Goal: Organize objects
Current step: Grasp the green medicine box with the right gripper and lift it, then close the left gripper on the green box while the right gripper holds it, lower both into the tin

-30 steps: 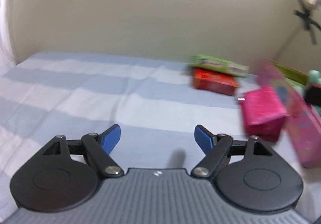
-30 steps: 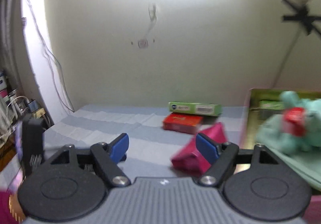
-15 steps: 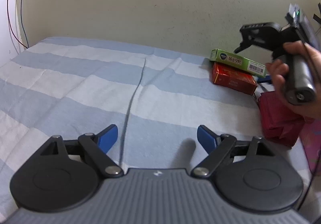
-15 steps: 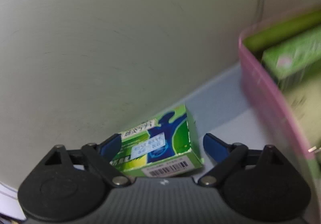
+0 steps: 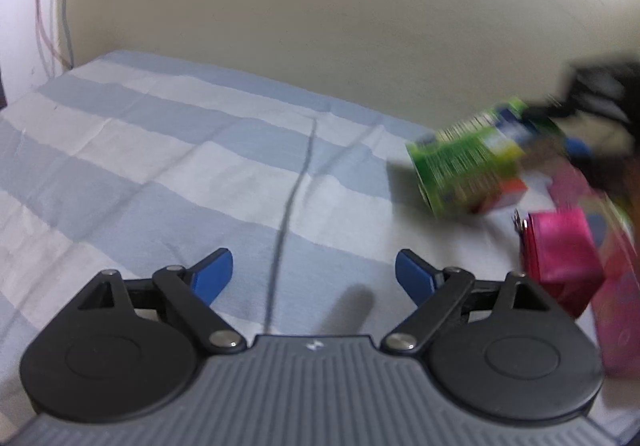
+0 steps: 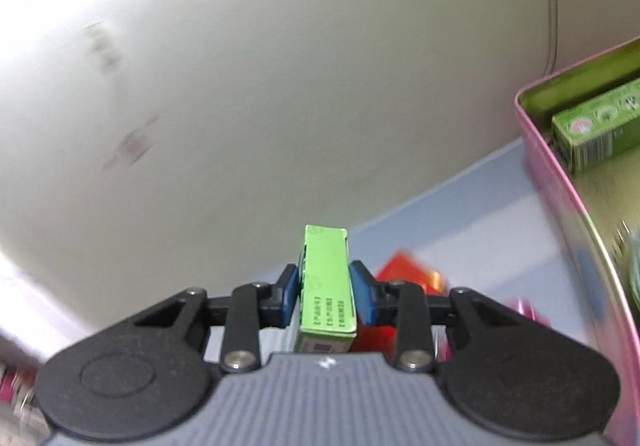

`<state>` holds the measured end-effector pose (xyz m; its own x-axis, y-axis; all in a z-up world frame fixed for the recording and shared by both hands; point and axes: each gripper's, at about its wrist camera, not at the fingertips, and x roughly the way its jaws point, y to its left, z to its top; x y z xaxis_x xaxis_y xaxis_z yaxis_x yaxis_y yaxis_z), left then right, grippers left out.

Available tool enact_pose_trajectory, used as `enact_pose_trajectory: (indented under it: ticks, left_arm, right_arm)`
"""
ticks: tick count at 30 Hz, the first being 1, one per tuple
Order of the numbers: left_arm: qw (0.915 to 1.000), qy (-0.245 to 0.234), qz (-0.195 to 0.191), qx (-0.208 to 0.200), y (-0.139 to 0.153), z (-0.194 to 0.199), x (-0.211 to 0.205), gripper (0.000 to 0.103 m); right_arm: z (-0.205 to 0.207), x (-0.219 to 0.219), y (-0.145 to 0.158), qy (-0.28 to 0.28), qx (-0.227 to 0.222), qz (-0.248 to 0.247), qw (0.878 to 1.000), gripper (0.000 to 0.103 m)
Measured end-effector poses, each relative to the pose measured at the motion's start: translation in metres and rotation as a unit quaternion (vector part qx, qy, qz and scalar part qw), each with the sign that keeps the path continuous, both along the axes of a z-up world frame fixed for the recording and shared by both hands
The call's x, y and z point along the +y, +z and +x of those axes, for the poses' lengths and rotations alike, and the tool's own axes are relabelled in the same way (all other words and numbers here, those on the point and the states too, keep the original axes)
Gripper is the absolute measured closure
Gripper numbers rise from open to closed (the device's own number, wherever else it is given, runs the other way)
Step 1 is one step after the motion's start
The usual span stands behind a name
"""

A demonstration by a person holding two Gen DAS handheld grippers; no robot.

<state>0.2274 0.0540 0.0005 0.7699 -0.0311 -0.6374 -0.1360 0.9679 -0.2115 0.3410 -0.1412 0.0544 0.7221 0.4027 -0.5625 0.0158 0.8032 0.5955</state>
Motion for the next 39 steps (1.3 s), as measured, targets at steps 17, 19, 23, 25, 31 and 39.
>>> enact_pose_trajectory:
  ticks: [17,19,23,25,31,39]
  left_arm:
    - [0.9674,-0.248,-0.051,-0.012,0.002,-0.028,-0.053,0.013]
    - [0.9535,-0.297,-0.050,-0.012,0.001,-0.041,-0.069,0.013]
    - [0.9333,-0.353,-0.067,-0.011,0.002,-0.067,-0.091,0.010]
    - [0.9277,-0.366,-0.071,-0.008,0.000,-0.079,-0.102,0.008]
    - [0.9339,-0.351,-0.063,0.022,-0.007,-0.076,-0.121,0.006]
    - [0.9272,-0.374,-0.022,0.009,0.006,-0.087,-0.150,0.015]
  right_arm:
    - [-0.258,-0.160,-0.038,-0.046,-0.016,-0.005,0.999,0.071]
    - [-0.277,-0.179,-0.044,-0.062,-0.016,-0.001,0.998,0.060]
    - [-0.313,-0.203,-0.041,-0.055,-0.056,-0.026,0.997,0.037]
    - [-0.321,-0.196,-0.037,-0.012,-0.074,-0.065,0.995,0.023]
    - [-0.326,-0.137,-0.049,0.095,-0.103,-0.241,0.960,0.020]
    - [-0.300,-0.126,-0.063,0.125,-0.108,-0.232,0.959,0.054]
